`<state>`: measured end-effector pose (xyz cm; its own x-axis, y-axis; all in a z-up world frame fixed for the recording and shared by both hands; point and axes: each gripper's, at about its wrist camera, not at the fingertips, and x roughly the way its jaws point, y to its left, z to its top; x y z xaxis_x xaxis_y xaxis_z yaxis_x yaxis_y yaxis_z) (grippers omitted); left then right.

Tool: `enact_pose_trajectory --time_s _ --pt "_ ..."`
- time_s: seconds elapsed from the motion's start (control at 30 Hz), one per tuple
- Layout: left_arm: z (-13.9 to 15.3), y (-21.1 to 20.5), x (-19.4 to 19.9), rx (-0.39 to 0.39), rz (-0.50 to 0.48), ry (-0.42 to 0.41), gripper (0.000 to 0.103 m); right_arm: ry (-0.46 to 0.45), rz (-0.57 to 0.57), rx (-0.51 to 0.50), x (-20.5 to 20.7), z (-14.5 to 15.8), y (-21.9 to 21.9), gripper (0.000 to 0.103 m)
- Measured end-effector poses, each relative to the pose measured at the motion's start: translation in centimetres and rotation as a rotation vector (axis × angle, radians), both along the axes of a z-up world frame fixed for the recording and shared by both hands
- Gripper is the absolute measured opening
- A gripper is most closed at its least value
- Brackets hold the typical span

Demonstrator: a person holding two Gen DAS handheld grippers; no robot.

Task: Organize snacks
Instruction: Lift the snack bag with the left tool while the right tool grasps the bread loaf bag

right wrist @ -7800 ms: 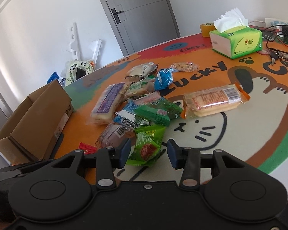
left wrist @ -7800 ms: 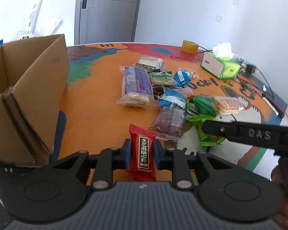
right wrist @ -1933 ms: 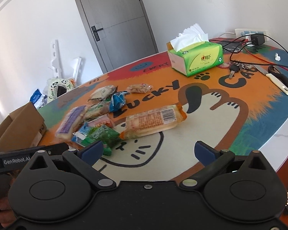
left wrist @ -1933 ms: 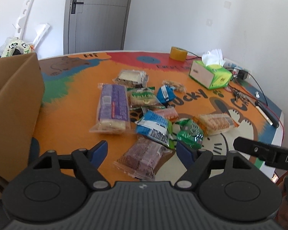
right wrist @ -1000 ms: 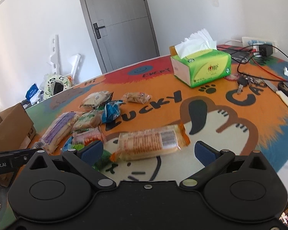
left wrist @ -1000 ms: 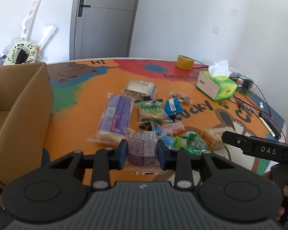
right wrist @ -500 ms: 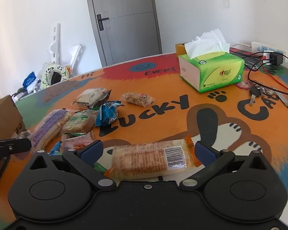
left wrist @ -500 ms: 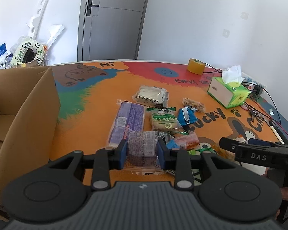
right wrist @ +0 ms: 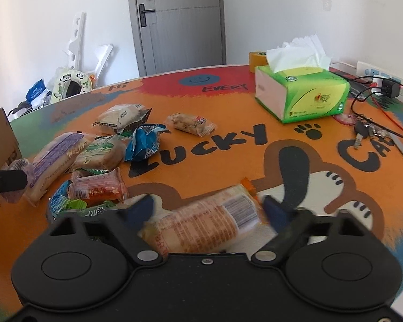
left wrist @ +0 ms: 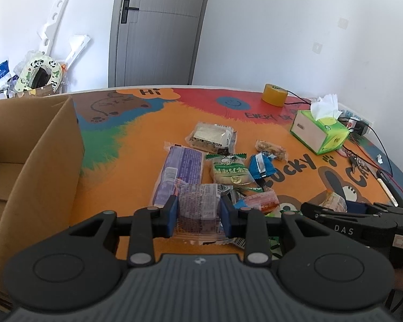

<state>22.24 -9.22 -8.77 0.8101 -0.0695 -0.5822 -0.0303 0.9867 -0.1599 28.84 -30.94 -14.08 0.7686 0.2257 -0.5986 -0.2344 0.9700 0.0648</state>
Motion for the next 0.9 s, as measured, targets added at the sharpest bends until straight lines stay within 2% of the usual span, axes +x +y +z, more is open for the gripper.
enact_pose_trajectory --time_s 0.1,0.5,0.53,0.57,0.6,0.67,0.77,0.83,0.87,0.9 --pt "0.3 0.1 -0.4 -0.004 -0.001 -0.006 0.032 0.007 0.002 0.026 -0.5 0.2 -0.4 0.071" --pt "2.7 0.3 -2.4 -0.004 0.000 -0.067 0.032 -0.062 0.007 0.085 -3.4 3.4 -0.1 0.069" --pt "2.9 0.4 -2.5 -0.004 0.001 -0.073 0.032 -0.067 0.010 0.086 -3.5 3.6 0.1 0.064" --pt "3.1 0.4 -2.7 -0.004 0.003 -0.078 0.032 -0.058 0.014 0.088 -3.6 3.8 0.3 0.044" --pt "3.4 0.5 -2.9 -0.004 0.005 -0.084 0.032 -0.043 0.015 0.103 -3.5 4.0 0.3 0.033" --pt "3.7 0.8 -3.2 -0.002 0.009 -0.096 0.032 -0.039 0.026 0.117 -3.7 4.2 0.6 0.031" --pt "4.0 1.2 -3.7 -0.002 0.019 -0.105 0.032 -0.048 0.032 0.089 -4.0 4.1 1.2 0.031" --pt "4.0 1.4 -3.9 -0.001 0.025 -0.104 0.032 -0.036 0.024 0.108 -4.1 3.9 0.8 0.033" --pt "4.0 1.5 -4.0 -0.001 0.026 -0.103 0.032 -0.032 0.020 0.114 -4.3 3.8 0.5 0.044" --pt "3.9 1.6 -4.2 -0.001 0.027 -0.102 0.032 -0.032 0.016 0.120 -4.5 3.6 0.2 0.063"
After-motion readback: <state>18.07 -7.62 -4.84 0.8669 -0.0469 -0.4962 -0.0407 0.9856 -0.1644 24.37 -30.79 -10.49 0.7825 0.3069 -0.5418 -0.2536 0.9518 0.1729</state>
